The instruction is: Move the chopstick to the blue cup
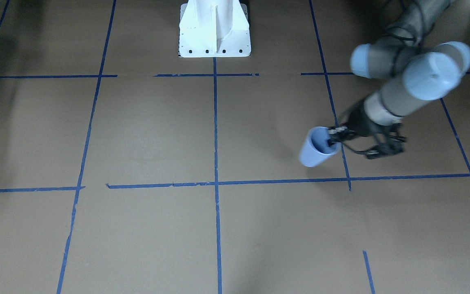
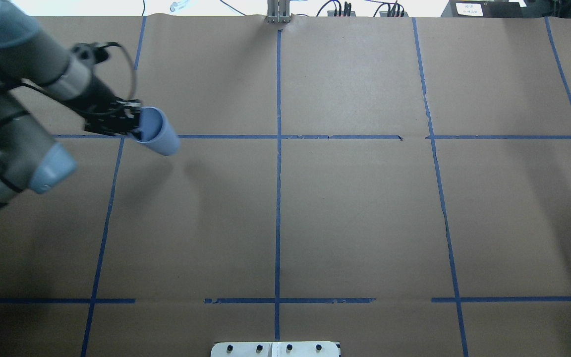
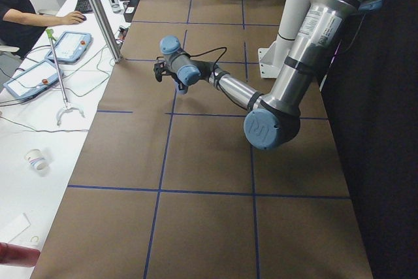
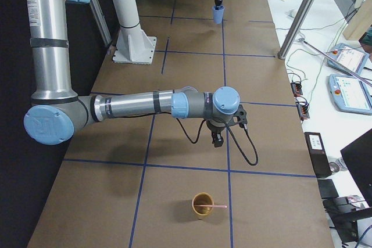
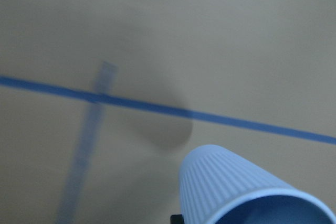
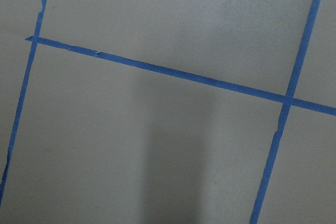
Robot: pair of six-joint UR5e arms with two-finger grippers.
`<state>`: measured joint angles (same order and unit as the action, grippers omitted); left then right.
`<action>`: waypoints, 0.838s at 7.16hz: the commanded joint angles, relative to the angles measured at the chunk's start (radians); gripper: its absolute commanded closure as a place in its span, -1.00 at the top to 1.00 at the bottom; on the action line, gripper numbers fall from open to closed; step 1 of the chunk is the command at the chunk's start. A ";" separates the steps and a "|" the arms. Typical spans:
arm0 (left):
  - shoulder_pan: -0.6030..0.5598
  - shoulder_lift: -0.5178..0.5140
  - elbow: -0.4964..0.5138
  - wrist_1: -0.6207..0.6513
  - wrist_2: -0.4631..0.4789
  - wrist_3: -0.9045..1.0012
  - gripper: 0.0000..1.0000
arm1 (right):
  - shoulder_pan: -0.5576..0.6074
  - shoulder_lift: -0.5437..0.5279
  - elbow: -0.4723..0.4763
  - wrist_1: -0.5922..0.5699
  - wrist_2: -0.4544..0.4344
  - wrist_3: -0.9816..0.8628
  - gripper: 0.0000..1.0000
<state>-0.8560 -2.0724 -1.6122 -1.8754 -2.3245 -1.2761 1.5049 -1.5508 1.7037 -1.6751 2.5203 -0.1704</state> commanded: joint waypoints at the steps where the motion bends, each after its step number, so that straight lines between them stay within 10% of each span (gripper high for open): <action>1: 0.212 -0.180 0.011 0.042 0.170 -0.159 -1.00 | 0.000 0.000 0.016 0.000 0.000 0.006 1.00; 6: 0.339 -0.267 0.060 0.107 0.395 -0.151 -0.87 | 0.000 -0.005 0.037 0.000 0.000 -0.001 1.00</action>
<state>-0.5329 -2.3402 -1.5528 -1.7708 -1.9627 -1.4271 1.5049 -1.5546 1.7389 -1.6751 2.5205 -0.1689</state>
